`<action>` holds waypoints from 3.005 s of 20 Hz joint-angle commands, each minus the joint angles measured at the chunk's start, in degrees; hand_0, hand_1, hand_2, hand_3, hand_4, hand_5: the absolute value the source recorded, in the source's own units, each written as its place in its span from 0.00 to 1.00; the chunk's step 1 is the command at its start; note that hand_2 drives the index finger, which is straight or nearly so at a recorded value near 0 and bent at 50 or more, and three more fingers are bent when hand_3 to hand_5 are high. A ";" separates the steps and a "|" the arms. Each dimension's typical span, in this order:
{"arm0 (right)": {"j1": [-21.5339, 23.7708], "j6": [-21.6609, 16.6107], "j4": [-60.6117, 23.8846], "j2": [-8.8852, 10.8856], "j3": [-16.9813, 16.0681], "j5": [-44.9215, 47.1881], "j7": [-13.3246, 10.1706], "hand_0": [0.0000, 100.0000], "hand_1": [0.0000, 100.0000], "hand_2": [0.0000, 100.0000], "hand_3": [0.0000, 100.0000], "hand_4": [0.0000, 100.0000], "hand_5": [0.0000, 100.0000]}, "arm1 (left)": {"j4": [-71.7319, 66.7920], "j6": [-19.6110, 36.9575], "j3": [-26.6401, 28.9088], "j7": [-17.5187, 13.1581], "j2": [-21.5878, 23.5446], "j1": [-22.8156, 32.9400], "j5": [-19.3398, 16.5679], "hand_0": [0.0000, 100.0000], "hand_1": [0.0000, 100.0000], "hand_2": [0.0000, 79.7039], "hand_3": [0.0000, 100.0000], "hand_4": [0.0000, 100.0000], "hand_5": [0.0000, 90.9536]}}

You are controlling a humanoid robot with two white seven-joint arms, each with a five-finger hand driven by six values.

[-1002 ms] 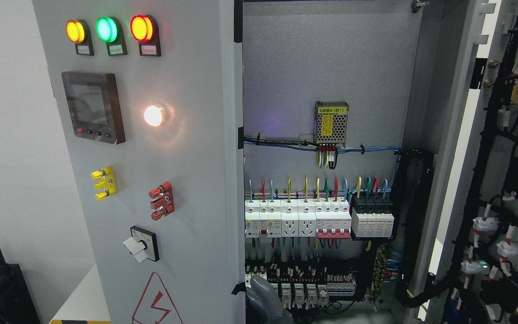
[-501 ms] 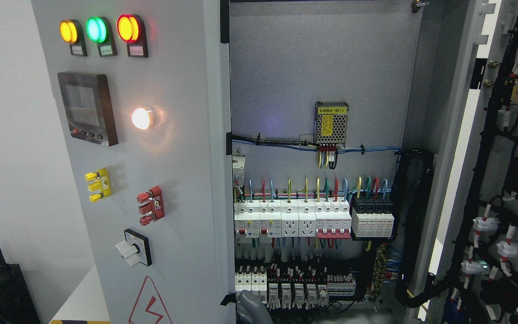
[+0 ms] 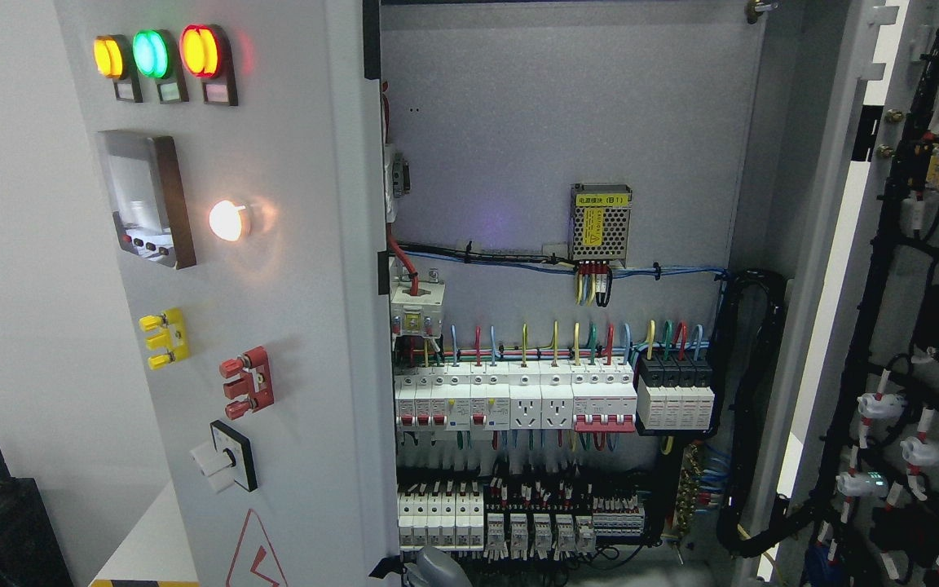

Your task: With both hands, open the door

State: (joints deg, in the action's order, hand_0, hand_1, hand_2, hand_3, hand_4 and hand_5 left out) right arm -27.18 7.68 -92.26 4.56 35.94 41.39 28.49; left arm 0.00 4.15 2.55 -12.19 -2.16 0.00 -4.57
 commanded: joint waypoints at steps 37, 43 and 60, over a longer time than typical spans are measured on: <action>0.29 -0.12 -5.12 -1.13 10.29 -4.03 -0.54 0.00 0.00 0.00 0.00 0.00 0.00 | 1.85 -0.02 -0.09 -0.03 -0.04 1.67 0.00 0.00 0.00 0.00 0.00 0.04 0.00; 0.20 -0.03 -5.12 -2.71 11.43 -6.14 -0.54 0.00 0.00 0.00 0.00 0.00 0.00 | 1.85 -0.02 0.00 -0.03 0.05 1.67 0.00 0.00 0.00 0.00 0.00 0.04 0.00; -2.08 0.14 -4.33 -5.96 14.50 -10.54 -2.21 0.00 0.00 0.00 0.00 0.00 0.00 | 1.85 -0.02 0.00 -0.03 0.05 1.67 0.00 0.00 0.00 0.00 0.00 0.04 0.00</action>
State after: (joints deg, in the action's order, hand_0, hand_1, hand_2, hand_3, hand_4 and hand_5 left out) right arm -28.73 7.80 -96.93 0.67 48.21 32.05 26.26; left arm 0.00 4.15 2.54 -12.19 -2.17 0.00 -4.57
